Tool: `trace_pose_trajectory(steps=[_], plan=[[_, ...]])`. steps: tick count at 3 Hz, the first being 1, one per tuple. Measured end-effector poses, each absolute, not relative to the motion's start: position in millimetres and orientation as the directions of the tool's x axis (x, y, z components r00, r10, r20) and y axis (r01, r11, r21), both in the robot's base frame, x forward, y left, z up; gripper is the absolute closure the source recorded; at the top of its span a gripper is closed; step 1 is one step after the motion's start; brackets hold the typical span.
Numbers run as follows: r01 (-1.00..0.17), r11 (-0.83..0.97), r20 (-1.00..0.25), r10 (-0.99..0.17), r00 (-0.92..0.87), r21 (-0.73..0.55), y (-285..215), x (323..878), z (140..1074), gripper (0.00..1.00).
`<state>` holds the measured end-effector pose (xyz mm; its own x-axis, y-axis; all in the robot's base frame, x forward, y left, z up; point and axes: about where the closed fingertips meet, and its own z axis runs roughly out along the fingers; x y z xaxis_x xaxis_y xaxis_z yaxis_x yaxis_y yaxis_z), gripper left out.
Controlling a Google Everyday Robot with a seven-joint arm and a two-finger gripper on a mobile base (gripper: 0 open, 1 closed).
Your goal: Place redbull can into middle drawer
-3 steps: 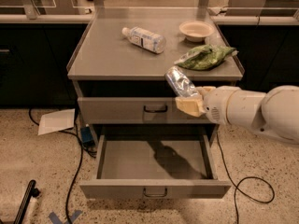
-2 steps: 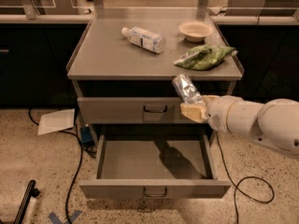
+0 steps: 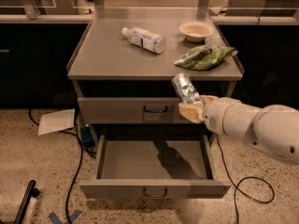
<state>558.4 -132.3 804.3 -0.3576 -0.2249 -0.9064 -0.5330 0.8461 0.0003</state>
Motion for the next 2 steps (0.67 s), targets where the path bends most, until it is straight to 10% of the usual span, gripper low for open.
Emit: trace_pose_trajectory(steps=[2], plan=[[-0.393, 0.919, -0.920, -0.126, -0.372, 0.033, -134, 574, 754, 1.00]])
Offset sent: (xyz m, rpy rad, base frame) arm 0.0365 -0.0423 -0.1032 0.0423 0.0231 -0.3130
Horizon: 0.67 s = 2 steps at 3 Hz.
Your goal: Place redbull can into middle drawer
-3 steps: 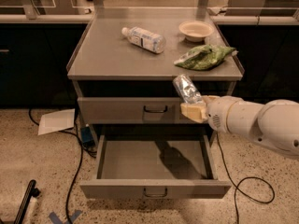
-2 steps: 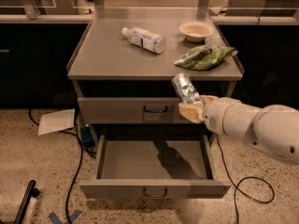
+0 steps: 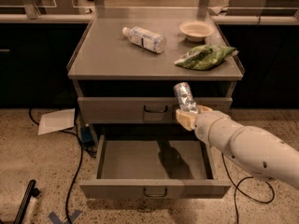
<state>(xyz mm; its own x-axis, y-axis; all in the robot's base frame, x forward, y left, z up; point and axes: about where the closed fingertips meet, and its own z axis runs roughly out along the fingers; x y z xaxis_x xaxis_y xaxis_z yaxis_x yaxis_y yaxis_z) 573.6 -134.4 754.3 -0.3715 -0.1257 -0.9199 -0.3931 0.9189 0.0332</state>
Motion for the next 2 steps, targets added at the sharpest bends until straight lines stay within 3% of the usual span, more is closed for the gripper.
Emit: trace_pose_trajectory(steps=[2], plan=[[-0.296, 0.944, -0.821, -0.055, -0.569, 0.142, -161, 586, 673, 1.00]])
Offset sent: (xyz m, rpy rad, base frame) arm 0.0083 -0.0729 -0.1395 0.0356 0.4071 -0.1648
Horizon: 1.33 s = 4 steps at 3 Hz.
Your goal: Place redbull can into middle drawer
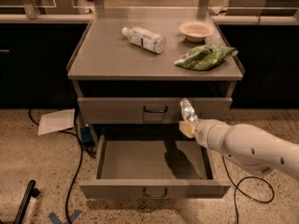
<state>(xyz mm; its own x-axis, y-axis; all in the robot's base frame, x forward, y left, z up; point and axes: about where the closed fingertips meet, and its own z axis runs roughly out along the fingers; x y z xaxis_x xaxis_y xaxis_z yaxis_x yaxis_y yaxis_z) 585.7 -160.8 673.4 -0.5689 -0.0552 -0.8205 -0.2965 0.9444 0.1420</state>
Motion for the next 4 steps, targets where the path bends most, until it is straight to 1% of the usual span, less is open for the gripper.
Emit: trace_pose_trajectory(steps=[1, 2, 3, 4], plan=[[-0.210, 0.959, -0.741, 0.002, -0.672, 0.193, -188, 568, 641, 1.00], [-0.148, 0.962, -0.660, 0.042, -0.750, 0.228, -208, 554, 612, 1.00], [-0.132, 0.958, -0.607, 0.051, -0.793, 0.253, -218, 550, 591, 1.00], [-0.130, 0.958, -0.603, 0.052, -0.796, 0.254, -220, 549, 590, 1.00]])
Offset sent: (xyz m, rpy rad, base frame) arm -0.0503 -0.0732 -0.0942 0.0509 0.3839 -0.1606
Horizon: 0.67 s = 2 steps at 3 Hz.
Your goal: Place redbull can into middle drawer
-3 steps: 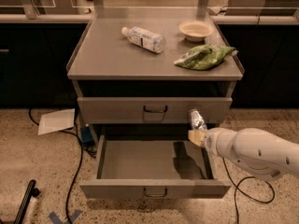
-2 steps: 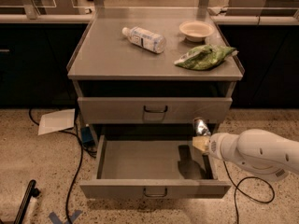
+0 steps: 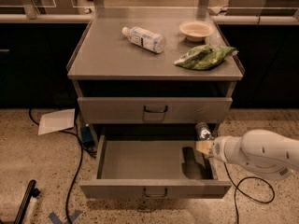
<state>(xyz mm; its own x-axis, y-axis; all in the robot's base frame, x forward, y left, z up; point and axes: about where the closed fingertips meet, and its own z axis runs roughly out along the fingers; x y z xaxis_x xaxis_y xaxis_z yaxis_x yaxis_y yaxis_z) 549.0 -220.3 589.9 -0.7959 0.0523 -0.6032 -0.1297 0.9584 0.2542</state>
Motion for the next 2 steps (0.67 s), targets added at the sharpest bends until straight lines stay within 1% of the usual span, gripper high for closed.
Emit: trace_pose_trajectory(steps=[1, 2], plan=[[-0.150, 0.953, -0.596, 0.039, -0.802, 0.264, -217, 556, 578, 1.00], [-0.148, 0.944, -0.552, 0.041, -0.833, 0.294, -216, 578, 541, 1.00]])
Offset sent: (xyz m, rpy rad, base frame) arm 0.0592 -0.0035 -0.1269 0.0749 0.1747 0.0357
